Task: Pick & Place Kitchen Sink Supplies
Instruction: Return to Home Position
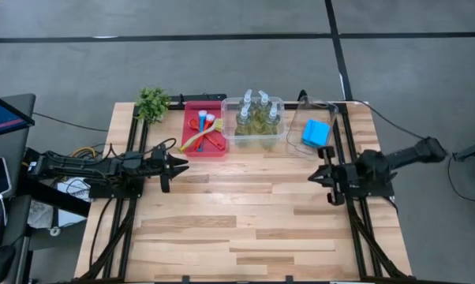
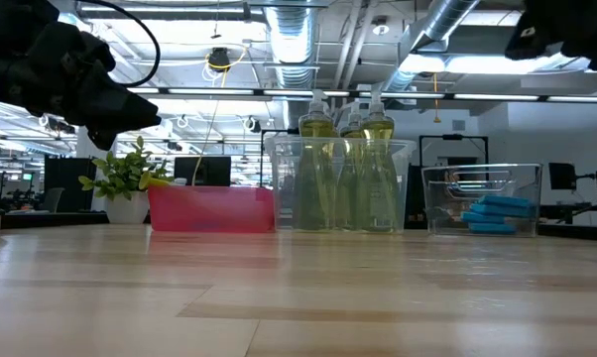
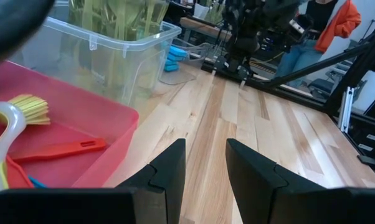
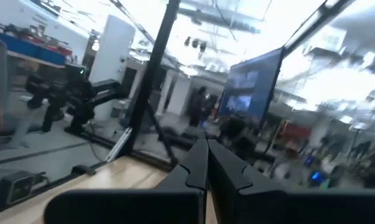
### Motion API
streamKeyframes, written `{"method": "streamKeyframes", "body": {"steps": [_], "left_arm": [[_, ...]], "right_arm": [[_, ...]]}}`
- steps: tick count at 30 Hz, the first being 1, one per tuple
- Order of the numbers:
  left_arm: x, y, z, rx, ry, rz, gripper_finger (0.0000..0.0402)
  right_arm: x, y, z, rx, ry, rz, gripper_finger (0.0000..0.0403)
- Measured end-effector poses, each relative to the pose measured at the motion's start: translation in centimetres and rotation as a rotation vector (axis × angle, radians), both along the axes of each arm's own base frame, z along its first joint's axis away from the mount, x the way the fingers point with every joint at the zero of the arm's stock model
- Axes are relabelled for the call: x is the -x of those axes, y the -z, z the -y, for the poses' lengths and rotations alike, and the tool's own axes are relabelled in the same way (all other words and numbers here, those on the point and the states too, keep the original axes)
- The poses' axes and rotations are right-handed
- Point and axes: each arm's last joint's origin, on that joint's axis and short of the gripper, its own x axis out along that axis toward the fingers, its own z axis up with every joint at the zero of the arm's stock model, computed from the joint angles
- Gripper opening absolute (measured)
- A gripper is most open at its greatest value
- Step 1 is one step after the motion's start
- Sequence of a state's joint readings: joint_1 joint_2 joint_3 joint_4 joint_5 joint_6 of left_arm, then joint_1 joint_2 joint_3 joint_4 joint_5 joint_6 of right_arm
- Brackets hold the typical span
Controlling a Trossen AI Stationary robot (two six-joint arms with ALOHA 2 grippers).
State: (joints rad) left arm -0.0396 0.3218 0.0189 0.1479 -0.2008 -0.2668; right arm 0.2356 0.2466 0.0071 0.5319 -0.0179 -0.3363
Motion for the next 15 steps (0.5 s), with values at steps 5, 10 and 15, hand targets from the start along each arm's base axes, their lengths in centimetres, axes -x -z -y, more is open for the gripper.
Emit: {"method": "streamKeyframes", "body": {"steps": [5, 10, 15], "left_arm": [[0.0, 0.0, 0.0, 0.0, 0.0, 0.002, 0.0116], [0.0, -0.1, 0.0, 0.0, 0.0, 0.009, 0.0116], [0.0, -0.1, 0.0, 0.001, 0.0, 0.01, 0.0116]], "right_arm": [[0.3, 1.0, 1.2, -0.075, -0.106, -0.133, 0.0], [0.7, 1.8, 1.3, -0.14, -0.236, -0.242, 0.0], [0.6, 2.8, 1.5, -0.193, -0.158, -0.352, 0.0]]}}
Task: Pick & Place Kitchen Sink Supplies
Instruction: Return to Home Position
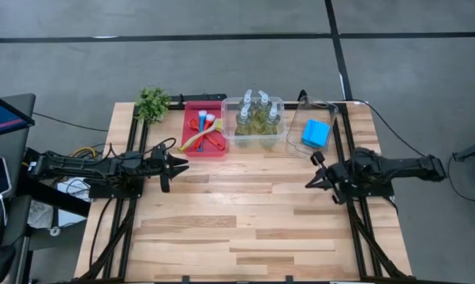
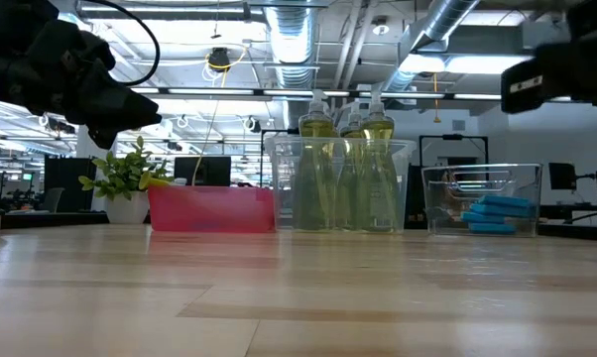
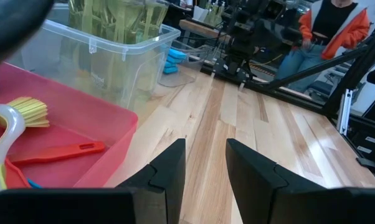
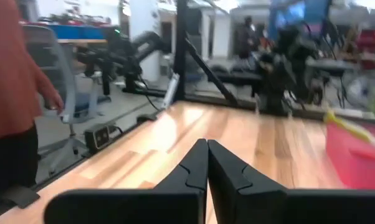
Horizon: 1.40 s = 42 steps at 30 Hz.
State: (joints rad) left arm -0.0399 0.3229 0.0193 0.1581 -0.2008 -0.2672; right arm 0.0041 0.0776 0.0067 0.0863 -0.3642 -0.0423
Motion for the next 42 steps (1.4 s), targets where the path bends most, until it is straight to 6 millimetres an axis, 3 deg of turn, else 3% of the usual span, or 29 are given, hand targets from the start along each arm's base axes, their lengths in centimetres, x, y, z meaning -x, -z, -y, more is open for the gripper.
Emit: {"method": "streamKeyframes", "body": {"steps": [15, 42], "left_arm": [[-0.01, -0.08, 0.0, 0.0, 0.0, 0.008, 0.0116], [-0.01, -0.08, 0.0, 0.0, 0.0, 0.008, 0.0116]], "right_arm": [[-0.42, 0.82, 0.5, -0.062, 0.184, -0.111, 0.0], [-0.41, 0.82, 0.5, -0.062, 0.184, -0.108, 0.0]]}}
